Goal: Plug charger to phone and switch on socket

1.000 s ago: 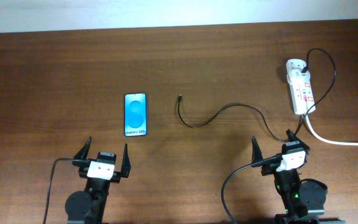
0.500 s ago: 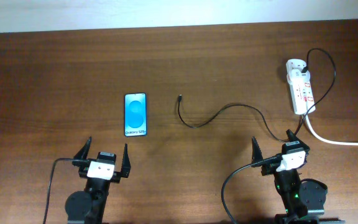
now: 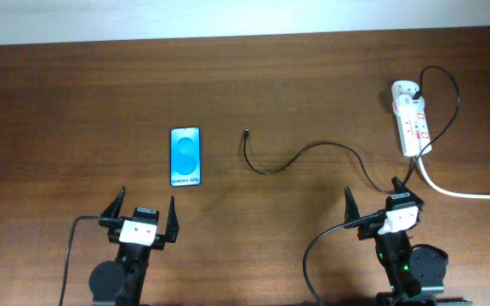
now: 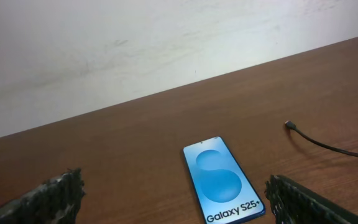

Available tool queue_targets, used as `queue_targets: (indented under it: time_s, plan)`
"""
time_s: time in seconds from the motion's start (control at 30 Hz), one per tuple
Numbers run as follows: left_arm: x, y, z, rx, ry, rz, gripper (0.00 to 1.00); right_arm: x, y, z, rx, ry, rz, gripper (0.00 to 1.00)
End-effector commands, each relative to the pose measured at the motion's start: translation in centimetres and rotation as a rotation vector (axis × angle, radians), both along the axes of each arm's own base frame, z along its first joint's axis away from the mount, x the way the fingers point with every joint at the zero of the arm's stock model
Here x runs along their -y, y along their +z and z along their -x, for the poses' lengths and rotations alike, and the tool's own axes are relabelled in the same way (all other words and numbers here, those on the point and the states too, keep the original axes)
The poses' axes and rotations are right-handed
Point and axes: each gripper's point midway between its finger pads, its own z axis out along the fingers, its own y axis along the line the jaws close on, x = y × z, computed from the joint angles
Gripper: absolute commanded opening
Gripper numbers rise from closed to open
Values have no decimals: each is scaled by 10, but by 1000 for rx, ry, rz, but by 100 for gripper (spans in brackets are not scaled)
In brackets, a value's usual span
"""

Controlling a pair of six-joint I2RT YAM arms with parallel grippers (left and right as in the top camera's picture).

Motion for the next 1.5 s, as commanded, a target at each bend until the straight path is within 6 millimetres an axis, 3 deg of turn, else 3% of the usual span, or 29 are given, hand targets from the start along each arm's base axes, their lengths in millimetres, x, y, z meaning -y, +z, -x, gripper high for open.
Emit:
queue_targets:
  time_s: [0.0,1.47]
  plan:
    - [-2,-1,0,4,12,-16,99,-1,-3,0,-10,2,-11,98]
    - [-3,-2,0,4,13,-17,99,-1,-7,-1,-26,2,-11,98]
